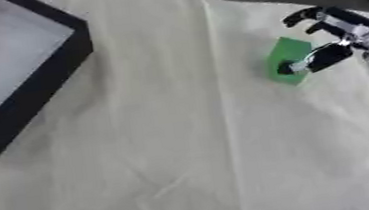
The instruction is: Pick up the objects with one hand, pass them to the other hand, and then place them into the box on the other side of the table.
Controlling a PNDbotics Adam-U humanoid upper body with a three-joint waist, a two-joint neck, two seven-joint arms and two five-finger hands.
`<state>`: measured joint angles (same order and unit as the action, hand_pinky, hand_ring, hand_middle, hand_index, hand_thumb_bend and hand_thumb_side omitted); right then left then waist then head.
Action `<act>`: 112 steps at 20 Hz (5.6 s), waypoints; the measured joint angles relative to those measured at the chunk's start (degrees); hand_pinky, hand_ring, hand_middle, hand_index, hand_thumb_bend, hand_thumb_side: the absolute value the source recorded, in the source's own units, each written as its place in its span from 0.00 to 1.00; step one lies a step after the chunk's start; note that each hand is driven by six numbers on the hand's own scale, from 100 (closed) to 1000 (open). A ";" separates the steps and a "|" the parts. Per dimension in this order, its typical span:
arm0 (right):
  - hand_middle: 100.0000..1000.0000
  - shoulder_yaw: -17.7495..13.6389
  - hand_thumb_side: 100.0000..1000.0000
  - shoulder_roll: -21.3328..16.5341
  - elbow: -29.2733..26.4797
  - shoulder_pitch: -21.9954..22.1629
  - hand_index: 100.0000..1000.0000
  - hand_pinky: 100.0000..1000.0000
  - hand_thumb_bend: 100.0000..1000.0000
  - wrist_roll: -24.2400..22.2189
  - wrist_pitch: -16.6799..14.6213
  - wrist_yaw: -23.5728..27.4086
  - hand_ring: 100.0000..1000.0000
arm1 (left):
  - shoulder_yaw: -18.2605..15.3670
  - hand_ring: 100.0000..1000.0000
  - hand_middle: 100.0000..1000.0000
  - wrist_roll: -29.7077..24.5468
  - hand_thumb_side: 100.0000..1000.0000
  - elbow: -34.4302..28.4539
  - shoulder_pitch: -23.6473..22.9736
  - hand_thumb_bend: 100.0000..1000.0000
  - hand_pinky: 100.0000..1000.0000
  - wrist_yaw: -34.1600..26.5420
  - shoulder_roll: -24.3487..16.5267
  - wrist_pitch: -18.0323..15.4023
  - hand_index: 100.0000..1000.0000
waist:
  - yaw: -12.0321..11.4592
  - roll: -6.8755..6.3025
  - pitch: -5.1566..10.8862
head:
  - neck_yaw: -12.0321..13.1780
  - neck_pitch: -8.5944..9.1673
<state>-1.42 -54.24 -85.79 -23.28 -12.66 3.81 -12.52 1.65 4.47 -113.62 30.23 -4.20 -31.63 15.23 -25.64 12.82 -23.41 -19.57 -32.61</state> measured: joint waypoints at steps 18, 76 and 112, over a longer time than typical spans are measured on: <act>0.79 -2.29 0.27 0.01 1.92 2.12 0.87 0.86 0.55 -2.97 -0.19 -0.41 0.98 | 0.01 0.58 0.57 -0.51 0.63 0.00 -0.44 0.00 0.96 0.75 0.49 0.08 0.62 | 0.21 0.24 -0.37 | -0.19 0.02; 0.30 -2.40 0.13 -0.67 -4.47 4.63 0.31 0.42 0.45 3.99 2.16 10.70 0.77 | -0.08 0.59 0.58 -0.92 0.62 0.00 -2.99 0.00 0.98 0.91 1.03 0.74 0.61 | 4.50 -2.82 1.46 | 2.83 -1.85; 0.27 7.71 0.01 24.97 -17.02 -0.87 0.28 0.22 0.19 32.22 7.66 21.76 0.77 | 1.32 0.58 0.58 -0.61 0.41 -0.01 0.91 0.00 0.89 -6.88 -4.67 -13.82 0.63 | 11.04 -8.28 10.61 | 11.17 -9.15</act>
<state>6.29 -29.27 -102.81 -24.15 19.56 11.47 9.24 2.97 3.87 -113.63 31.13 -11.08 -36.30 1.41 -14.60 4.54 -12.81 -8.41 -41.76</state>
